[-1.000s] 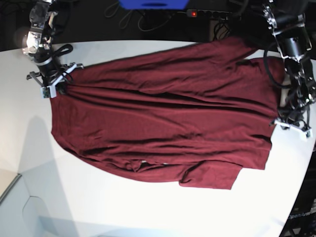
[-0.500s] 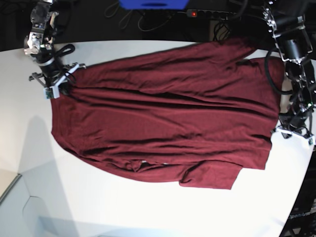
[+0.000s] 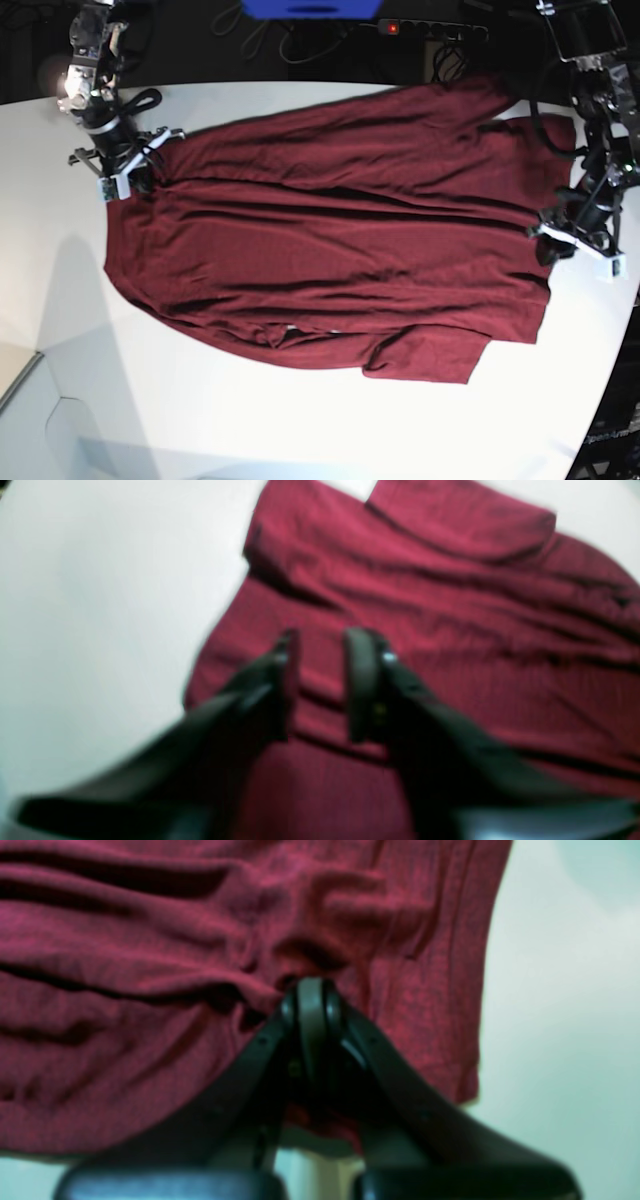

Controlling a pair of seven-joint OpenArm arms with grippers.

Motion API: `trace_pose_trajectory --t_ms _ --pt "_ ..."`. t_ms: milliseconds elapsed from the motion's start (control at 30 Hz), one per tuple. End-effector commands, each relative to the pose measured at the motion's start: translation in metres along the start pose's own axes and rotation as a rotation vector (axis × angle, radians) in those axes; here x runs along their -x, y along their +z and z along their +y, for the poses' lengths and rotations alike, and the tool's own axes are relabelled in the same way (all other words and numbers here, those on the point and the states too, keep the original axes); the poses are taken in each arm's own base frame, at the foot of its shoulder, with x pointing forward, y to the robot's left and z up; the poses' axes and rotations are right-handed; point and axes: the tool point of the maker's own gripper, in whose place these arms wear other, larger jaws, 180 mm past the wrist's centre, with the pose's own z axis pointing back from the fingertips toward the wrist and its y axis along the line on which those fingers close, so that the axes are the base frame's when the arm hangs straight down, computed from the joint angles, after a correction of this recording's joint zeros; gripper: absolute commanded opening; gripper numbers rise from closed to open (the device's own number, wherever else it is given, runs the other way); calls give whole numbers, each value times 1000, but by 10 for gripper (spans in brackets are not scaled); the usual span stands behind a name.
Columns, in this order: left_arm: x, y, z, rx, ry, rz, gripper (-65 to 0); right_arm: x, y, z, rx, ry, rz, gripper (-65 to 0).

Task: Layout the t-shirt on the table in an organized manner, then fold the t-shirt properly
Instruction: 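Move the left gripper to the shirt corner near the right gripper's side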

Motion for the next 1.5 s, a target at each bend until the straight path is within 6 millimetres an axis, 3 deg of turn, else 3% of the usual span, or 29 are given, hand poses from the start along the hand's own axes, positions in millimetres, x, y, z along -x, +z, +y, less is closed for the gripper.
trace_pose_trajectory --t_ms 0,100,500,667,800,900,1133,1267,1467 --pt "-13 6 -2 7 -17 -43 -387 -7 1 -4 6 11 -17 -650" --pt "6 14 -16 30 -6 -27 -330 -13 -2 -5 8 13 -28 -650" --pt "68 82 -54 109 -127 66 -329 -15 -2 -5 9 13 -29 -650" --pt "112 104 -53 151 -179 186 -329 -15 -4 2 -8 19 -29 -650" --pt "135 115 -37 115 -278 270 -329 -15 -4 3 -11 20 -29 -650" --pt "142 119 -23 60 -352 304 -329 -16 -5 9 -27 26 -28 -650" --pt "132 127 17 -109 -368 291 -326 -16 -6 11 -31 28 -30 -650" --pt "141 117 16 -97 -356 311 -326 -16 -6 11 -31 28 -30 -650" --pt "154 107 -3 -35 -354 336 -326 -16 -6 11 -31 28 -30 -650"
